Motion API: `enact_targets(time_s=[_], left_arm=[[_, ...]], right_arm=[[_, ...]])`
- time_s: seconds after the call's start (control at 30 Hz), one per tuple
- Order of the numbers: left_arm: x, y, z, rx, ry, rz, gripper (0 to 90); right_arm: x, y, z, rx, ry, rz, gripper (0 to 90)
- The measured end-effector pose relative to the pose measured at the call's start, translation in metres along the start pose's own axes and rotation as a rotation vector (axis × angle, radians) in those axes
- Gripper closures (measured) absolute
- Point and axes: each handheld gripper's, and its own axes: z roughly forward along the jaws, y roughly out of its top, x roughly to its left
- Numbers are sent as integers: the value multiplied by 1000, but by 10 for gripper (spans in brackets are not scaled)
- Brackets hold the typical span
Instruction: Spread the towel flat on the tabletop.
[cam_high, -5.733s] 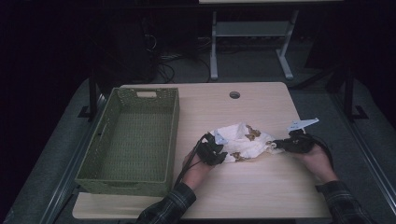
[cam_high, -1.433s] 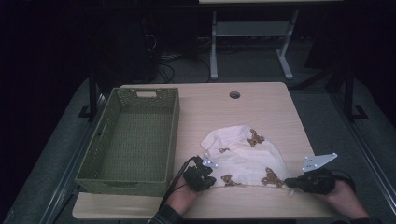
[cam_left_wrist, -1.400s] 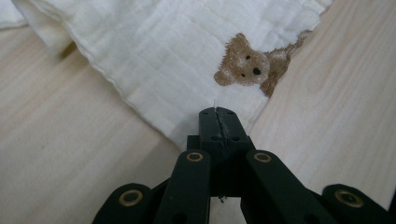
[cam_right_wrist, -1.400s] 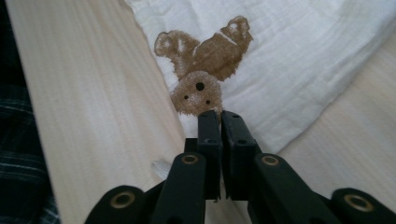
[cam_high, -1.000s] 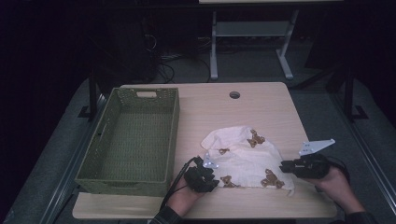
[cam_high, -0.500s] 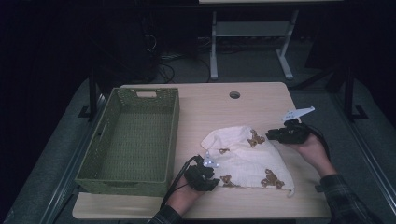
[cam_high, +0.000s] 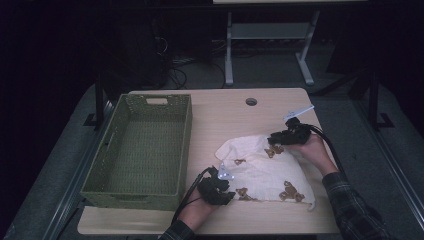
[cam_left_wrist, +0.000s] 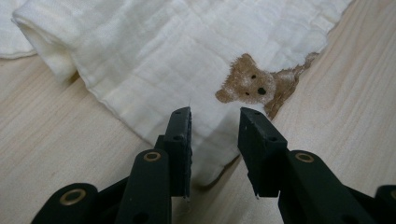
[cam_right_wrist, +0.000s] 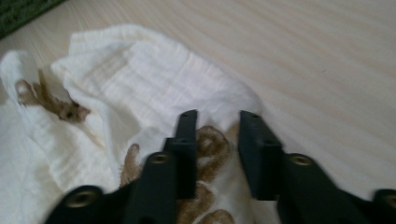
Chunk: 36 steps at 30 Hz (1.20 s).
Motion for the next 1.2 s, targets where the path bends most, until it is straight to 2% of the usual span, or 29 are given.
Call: enact_targets(time_s=[0.07,0.2,0.3,0.37,0.47,0.5,0.7,0.8,0.87,0.9,1.03,1.1,1.2], left_arm=[[-1,0,0,-5,3,0,643],[-1,0,0,-2,7,4,644],[-1,0,0,3,7,11,643],[-1,0,0,-4,3,4,643],[0,0,0,2,4,10,644],[0,0,0,1,5,11,644],[-1,0,0,4,12,18,643],[-1,0,0,6,12,21,643],[-1,0,0,-2,11,13,643],[-1,0,0,-4,13,12,643],[-2,-1,1,-8,11,8,643],[-2,-1,1,-9,12,7,643],[-2,0,0,-2,13,10,643]], right_arm=[[3,-2,3,18,-22,-25,844],[12,0,-2,-10,-15,-60,871],[27,3,-11,-33,-1,-86,871],[40,2,-15,-32,3,-126,871],[62,-1,-20,-35,21,-158,871],[69,-2,-20,-35,20,-184,871],[113,-12,-11,15,67,-257,869],[126,-20,-3,62,97,-295,827],[132,-24,-3,70,118,-320,789],[133,-24,-6,62,119,-332,789],[127,-19,-23,-7,102,-275,788],[113,-14,-29,-32,71,-244,785],[93,-9,-25,-44,51,-211,770]])
